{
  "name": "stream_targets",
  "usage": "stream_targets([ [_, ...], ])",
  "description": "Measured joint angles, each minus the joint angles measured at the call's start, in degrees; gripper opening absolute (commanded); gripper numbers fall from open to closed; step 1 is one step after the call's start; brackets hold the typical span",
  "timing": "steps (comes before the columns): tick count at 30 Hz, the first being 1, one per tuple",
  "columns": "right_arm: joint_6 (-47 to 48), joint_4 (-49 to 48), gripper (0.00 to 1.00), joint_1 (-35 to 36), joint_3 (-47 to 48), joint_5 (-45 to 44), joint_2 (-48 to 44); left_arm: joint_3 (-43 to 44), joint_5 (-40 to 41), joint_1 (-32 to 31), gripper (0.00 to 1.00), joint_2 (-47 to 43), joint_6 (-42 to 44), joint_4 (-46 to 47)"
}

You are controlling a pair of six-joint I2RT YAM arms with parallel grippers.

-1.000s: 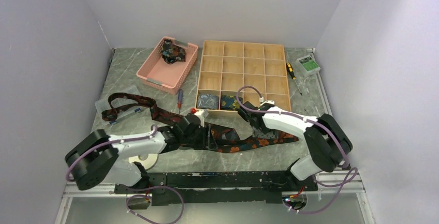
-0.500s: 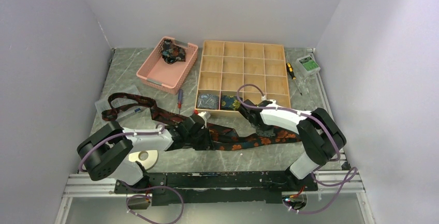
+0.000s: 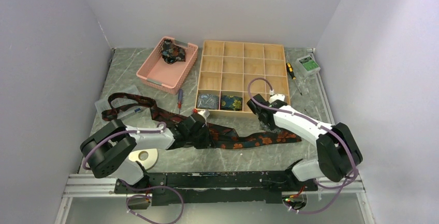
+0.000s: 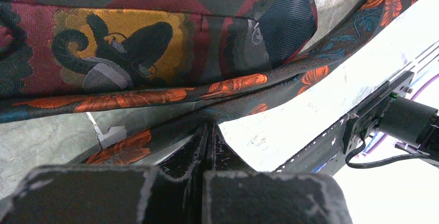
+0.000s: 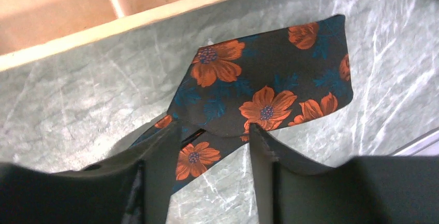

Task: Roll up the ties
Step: Flatten out the tie at the center of the board.

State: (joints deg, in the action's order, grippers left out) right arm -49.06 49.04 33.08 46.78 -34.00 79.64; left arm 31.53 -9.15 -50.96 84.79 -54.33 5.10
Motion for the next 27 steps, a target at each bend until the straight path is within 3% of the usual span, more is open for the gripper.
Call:
stream_targets([
  [7,2.80,-2.40,0.61,3.21,0.02,1.29,4.59,-0.09,0.00,0.15,0.03,0.13,-0.57,0.37],
  [11,3.32,-2.40,0.58,3.65,0.70,0.94,9.42,-0.39,0.02,0.17,0.03,0.11,-0.96,0.94],
  [13,3.28,-2.21,0.54,3.78,1.51,0.48,10.45,-0.42,0.07,0.20,0.03,0.11,-1.01,0.98],
  [20,1.84,-1.73,0.24,3.32,3.32,-1.57,14.08,-0.42,0.44,0.20,0.03,0.11,-1.09,1.11],
  [25,1.29,-1.60,0.24,1.79,3.30,-1.75,14.47,-0.44,0.48,0.26,0.03,0.07,-1.09,1.11],
  [27,1.22,-1.53,0.31,1.33,3.30,-1.75,14.47,-0.68,0.59,0.31,0.03,-0.11,-1.09,1.31],
])
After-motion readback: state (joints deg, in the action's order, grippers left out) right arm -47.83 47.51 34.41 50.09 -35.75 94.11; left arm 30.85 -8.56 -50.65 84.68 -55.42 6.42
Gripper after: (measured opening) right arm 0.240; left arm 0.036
